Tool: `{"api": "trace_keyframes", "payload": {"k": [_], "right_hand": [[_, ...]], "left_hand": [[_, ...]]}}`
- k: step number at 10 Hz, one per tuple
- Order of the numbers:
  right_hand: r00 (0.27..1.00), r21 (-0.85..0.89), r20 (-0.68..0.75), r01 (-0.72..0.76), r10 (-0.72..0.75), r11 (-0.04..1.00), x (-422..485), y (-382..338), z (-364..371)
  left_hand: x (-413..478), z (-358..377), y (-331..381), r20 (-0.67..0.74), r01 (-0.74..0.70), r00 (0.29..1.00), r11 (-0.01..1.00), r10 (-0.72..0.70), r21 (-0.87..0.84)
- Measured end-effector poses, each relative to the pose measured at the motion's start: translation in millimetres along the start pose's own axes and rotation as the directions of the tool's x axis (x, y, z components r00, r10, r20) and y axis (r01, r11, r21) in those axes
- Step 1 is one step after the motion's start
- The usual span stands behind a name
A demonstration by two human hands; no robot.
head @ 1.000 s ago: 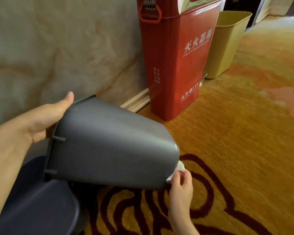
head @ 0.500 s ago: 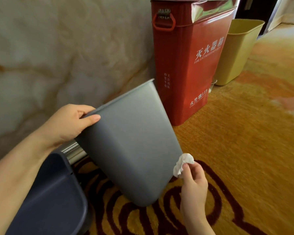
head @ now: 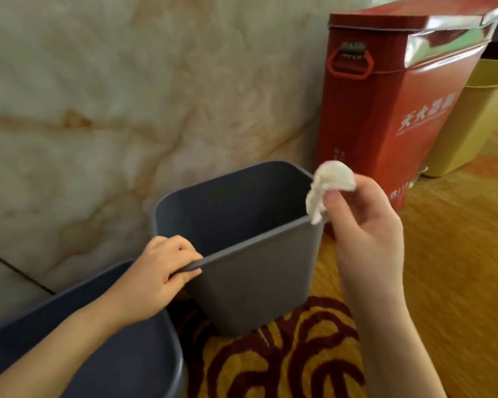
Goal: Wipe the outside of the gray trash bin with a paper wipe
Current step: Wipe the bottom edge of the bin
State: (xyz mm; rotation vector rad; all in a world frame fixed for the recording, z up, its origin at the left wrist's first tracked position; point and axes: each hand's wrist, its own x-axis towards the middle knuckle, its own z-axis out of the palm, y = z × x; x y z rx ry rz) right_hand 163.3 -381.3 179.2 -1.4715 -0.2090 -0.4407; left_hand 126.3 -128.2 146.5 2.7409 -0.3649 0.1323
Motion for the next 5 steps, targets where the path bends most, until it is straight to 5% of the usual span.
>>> {"api": "trace_keyframes", "payload": {"k": [1, 2, 4, 5], "right_hand": [[0.951, -0.272, 0.301, 0.157, -0.071, 0.949, 44, -3, 37], [0.816, -0.555, 0.571, 0.305, 0.087, 0.774, 75, 9, 77], [0.431, -0.709, 0.693, 0.555, 0.578, 0.436, 96, 40, 123], [0.290, -0.702, 0.624, 0.616, 0.726, 0.357, 108, 42, 130]], "left_hand": [[-8, 4, -2, 0.023, -0.016, 1.000, 1.000, 0.015, 0.008], [-15, 7, 0, 0.025, 0.016, 1.000, 1.000, -0.015, -0.019], [3, -17, 27, 0.360, 0.352, 0.890, 0.922, -0.278, -0.159], [25, -37, 42, 0.224, 0.436, 0.894, 0.866, -0.387, -0.243]]}}
